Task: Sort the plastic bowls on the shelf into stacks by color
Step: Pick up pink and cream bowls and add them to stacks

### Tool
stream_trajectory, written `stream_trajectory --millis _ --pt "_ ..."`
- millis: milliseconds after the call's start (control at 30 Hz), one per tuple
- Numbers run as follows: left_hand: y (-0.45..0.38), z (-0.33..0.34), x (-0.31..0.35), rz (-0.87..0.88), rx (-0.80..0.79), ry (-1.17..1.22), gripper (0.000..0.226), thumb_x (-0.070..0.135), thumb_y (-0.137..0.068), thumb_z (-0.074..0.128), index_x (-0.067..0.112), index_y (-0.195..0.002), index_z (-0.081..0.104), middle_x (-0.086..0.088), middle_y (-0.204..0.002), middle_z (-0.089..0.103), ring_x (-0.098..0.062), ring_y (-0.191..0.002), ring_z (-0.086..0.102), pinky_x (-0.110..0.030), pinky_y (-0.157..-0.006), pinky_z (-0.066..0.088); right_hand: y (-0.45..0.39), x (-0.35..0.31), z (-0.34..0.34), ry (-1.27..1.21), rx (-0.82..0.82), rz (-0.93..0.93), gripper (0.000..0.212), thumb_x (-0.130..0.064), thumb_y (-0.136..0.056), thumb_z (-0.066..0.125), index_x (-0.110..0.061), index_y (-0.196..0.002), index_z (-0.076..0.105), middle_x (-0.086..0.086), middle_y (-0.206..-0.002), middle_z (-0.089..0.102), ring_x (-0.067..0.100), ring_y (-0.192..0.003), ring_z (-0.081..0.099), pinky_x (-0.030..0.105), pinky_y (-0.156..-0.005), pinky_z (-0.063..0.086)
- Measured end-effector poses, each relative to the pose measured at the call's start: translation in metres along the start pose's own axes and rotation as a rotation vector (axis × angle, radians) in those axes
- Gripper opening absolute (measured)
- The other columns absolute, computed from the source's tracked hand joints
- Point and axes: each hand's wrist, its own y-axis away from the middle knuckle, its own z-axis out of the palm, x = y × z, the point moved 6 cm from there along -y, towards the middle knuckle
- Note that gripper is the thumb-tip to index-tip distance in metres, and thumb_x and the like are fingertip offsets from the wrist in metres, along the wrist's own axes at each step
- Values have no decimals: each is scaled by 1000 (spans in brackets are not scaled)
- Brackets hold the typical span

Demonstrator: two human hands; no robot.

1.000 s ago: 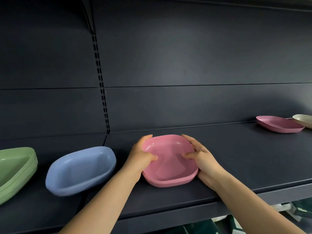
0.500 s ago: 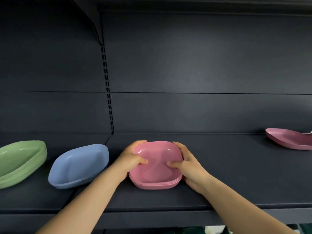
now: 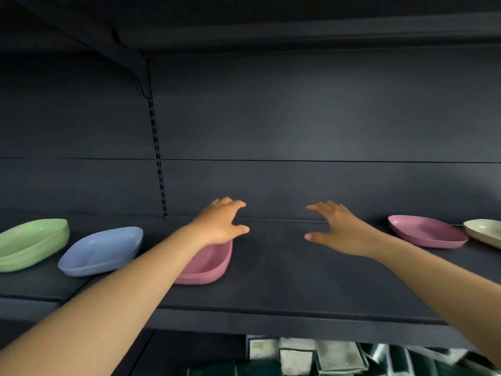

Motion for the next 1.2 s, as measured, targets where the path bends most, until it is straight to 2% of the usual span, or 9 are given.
stream_trajectory --millis 67,167,300,400,567,733,933,1067,1200 --pt "0 1 31 41 -33 -107 63 44 -91 53 26 -146 28 -1 -148 32 -22 -138 27 -39 -111 29 21 19 -17 139 -7 15 69 -48 -87 60 -29 -145 28 -3 -144 34 20 -137 24 38 -111 27" --pt "6 2 72 64 -26 -135 61 44 -91 52 26 -145 29 -1 -147 33 -22 -137 28 -38 -109 30 52 51 -37 250 -8 70 72 -52 -86 58 -28 -146 26 -1 -147 32 22 -139 22 41 -113 26" --pt "28 13 124 103 -25 -90 61 43 -92 52 25 -145 29 0 -147 33 -22 -137 28 -38 -107 31 99 79 -59 265 17 125 72 -53 -84 59 -28 -145 29 0 -146 34 23 -137 25 40 -110 26" --pt "46 26 164 132 -32 -38 61 43 -92 52 25 -145 29 0 -148 32 -21 -138 27 -39 -107 32 133 97 -71 336 2 141 73 -52 -84 60 -29 -146 29 -1 -150 28 22 -141 20 42 -113 22" --pt "66 50 238 169 -52 49 58 42 -92 52 25 -143 31 1 -145 35 -19 -134 30 -34 -99 34 190 129 -96 364 21 164 71 -49 -85 61 -28 -145 31 0 -149 30 25 -139 21 42 -113 22" --pt "63 65 310 208 -86 42 59 42 -91 53 24 -143 31 -1 -144 35 -21 -135 30 -35 -102 34 237 175 -131 352 43 218 70 -48 -85 61 -29 -145 30 1 -150 28 23 -141 18 42 -112 22" --pt "36 85 400 247 -111 83 62 42 -90 54 23 -144 31 -1 -144 36 -22 -133 32 -34 -101 34 277 264 -181 313 136 296 63 -48 -83 62 -30 -139 39 0 -143 40 26 -133 32 41 -107 31" --pt "8 108 460 208 -106 123 56 45 -89 54 25 -139 38 1 -133 46 -19 -124 42 -29 -96 35 293 339 -212 272 142 363 64 -44 -85 63 -27 -141 36 -1 -146 37 26 -134 31 38 -107 32" --pt "-18 142 510 138 -183 264 60 43 -90 56 21 -141 34 -2 -136 46 -18 -118 48 -26 -91 38 297 418 -233 214 122 418 63 -41 -85 63 -23 -140 37 3 -144 40 26 -131 35 35 -104 34"
